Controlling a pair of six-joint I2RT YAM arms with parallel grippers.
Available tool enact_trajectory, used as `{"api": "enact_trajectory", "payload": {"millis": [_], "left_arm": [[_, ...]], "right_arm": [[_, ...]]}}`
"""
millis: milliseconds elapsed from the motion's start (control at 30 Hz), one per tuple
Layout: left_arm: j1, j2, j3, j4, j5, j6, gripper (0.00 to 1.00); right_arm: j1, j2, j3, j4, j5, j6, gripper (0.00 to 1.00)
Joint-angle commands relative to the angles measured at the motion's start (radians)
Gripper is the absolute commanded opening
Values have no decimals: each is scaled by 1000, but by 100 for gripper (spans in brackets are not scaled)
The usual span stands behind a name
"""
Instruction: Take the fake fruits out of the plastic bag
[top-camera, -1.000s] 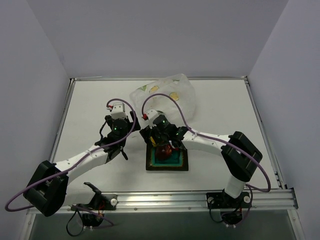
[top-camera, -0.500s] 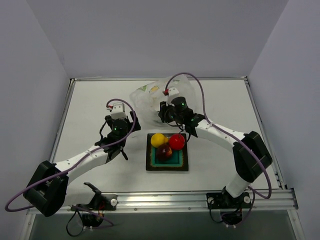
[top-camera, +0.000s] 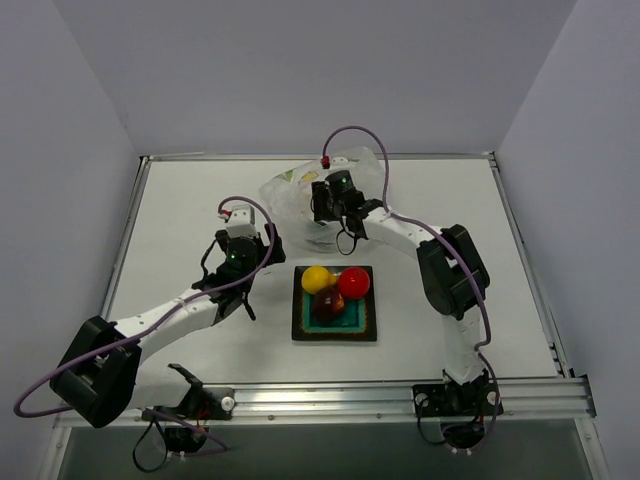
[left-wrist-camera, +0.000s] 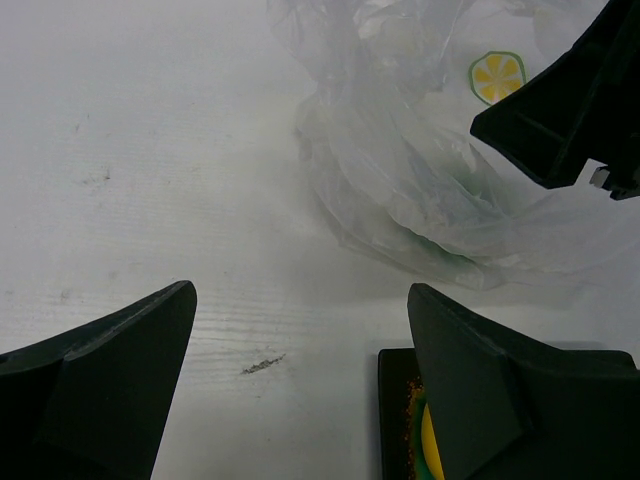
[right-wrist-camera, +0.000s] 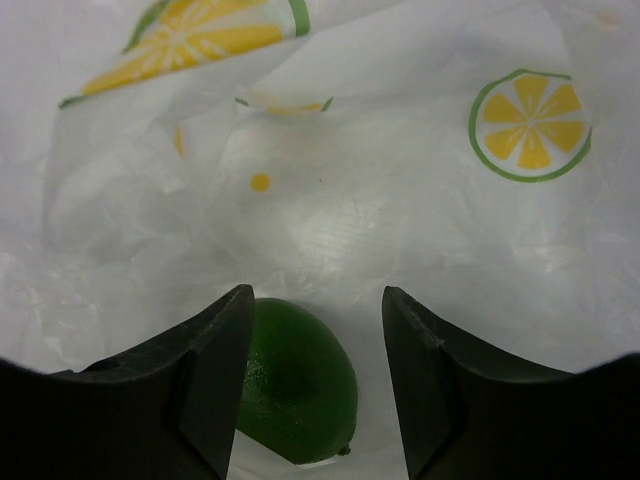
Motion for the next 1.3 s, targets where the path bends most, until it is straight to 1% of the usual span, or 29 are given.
{"api": "enact_trajectory", "payload": {"millis": [0,33,200,300,467,533,700,767,867,967,1000,1067,1100,1167,1267], "left_arm": [[2,-2,35,33,16,7,85],[2,0,35,35,16,5,85],[2,3,35,36,23,4,85],[2,1,35,36,22,5,85],[1,-4,31,39,19,4,85],[1,-4,31,39,17,5,85],[1,-2,32,39,20,5,85],[1,0,32,38,19,5,85],[1,-5,32,36,17,7,85],[2,-4,32,36,19,7,85],[2,-2,34,36,19,7,85],[1,-2,34,36,20,7,85],[2,-3,34,36,19,7,85],[2,-4,34,36,20,7,85],[1,-5,35,36,20,5,85]], "right_arm": [[-4,-12,21,-46,-117,-63,51],[-4,-14,18,-54,-119,-81,55],[-5,-14,12,-114,-160,-125,61],[-4,-6,-14,-119,-203,-135,69],[-7,0,-40,-119,-217,-141,71],[-7,-3,-43,-117,-223,-145,74],[-5,34,-5,-157,-228,-145,81],[-5,71,24,-180,-225,-143,81],[-5,85,33,-178,-208,-135,80],[-5,89,49,-180,-200,-129,75],[-5,85,52,-178,-184,-125,68],[-4,59,49,-163,-165,-123,60],[-2,46,33,-151,-153,-122,54],[4,-1,12,-108,-118,-118,51],[8,-67,-26,-59,-84,-109,51]]}}
